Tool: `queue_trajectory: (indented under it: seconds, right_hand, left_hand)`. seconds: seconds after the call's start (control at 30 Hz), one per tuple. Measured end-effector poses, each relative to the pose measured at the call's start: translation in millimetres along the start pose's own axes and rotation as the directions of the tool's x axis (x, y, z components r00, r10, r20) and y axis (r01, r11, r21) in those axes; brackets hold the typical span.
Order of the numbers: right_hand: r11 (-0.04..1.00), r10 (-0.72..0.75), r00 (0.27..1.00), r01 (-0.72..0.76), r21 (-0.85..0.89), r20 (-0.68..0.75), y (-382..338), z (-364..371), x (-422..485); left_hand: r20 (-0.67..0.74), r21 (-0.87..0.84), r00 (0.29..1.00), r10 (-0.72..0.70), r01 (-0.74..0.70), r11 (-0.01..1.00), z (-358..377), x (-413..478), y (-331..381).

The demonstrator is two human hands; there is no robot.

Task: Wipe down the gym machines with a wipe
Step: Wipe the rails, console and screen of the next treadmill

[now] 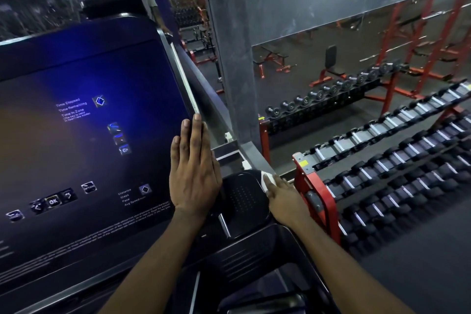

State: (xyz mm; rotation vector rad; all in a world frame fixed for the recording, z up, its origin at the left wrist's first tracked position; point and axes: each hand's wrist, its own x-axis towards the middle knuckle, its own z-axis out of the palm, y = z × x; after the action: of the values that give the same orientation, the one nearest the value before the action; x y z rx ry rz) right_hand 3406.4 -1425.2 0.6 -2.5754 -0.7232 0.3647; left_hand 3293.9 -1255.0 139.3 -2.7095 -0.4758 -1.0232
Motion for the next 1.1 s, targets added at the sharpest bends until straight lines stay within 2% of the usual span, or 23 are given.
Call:
queue_trajectory:
  seconds: [0.1,0.2,0.23,0.3,0.4,0.5,0.57,0.7,0.8,0.87,0.93,1.0,1.07,1.1]
  right_hand:
    - [0.999,0.009,0.999,-0.007,0.037,-0.04,9,9,-26]
    - [0.995,-0.017,1.0,0.019,0.098,-0.024,3,-1,0]
    - [0.988,-0.022,1.0,0.024,0.153,-0.012,-3,-8,14]
    - [0.947,0.034,0.995,-0.06,0.314,0.089,-13,-27,38]
    - [0.815,0.156,0.946,-0.286,0.504,0.284,-9,-34,66]
    - [0.612,0.246,0.878,-0.469,0.637,0.411,12,-26,67]
    - [0.546,0.281,0.847,-0.528,0.65,0.452,34,-17,48]
    - [0.515,0.409,0.778,-0.628,0.583,0.477,72,9,7]
    - [0.485,0.415,0.788,-0.615,0.622,0.455,70,11,-1]
    - [0.521,0.365,0.853,-0.52,0.677,0.374,48,-2,-2]
    - [0.69,0.271,0.942,-0.332,0.644,0.196,26,-14,-2]
    - [0.892,0.149,0.989,-0.137,0.43,0.006,12,-15,-9]
    - [0.981,0.026,0.994,-0.005,0.195,-0.106,9,-4,-31]
    - [0.997,-0.025,0.994,0.033,0.073,-0.107,8,1,-46]
  left_hand:
    - [0.021,-0.058,0.999,-0.027,0.029,0.998,2,-3,16]
    - [0.08,-0.024,0.995,0.061,-0.059,0.998,8,-7,26]
    - [0.108,0.012,0.989,0.098,-0.1,0.995,10,-8,27]
    - [0.171,0.087,0.975,0.142,-0.158,0.984,13,-9,26]
    - [0.254,0.126,0.961,0.113,-0.149,0.981,16,-10,28]
    - [0.286,0.145,0.954,0.096,-0.142,0.979,14,-10,31]
    - [0.291,0.139,0.953,0.09,-0.135,0.981,12,-10,33]
    - [0.315,0.133,0.946,0.071,-0.118,0.984,10,-9,33]
    - [0.316,0.132,0.946,0.074,-0.121,0.984,9,-9,35]
    - [0.328,0.134,0.941,0.076,-0.126,0.983,7,-9,35]
    - [0.334,0.122,0.939,0.082,-0.129,0.984,5,-9,35]
    - [0.332,0.107,0.94,0.082,-0.124,0.986,4,-9,34]
    - [0.335,0.1,0.94,0.071,-0.111,0.989,2,-10,36]
    - [0.332,0.093,0.941,0.063,-0.099,0.991,0,-11,37]
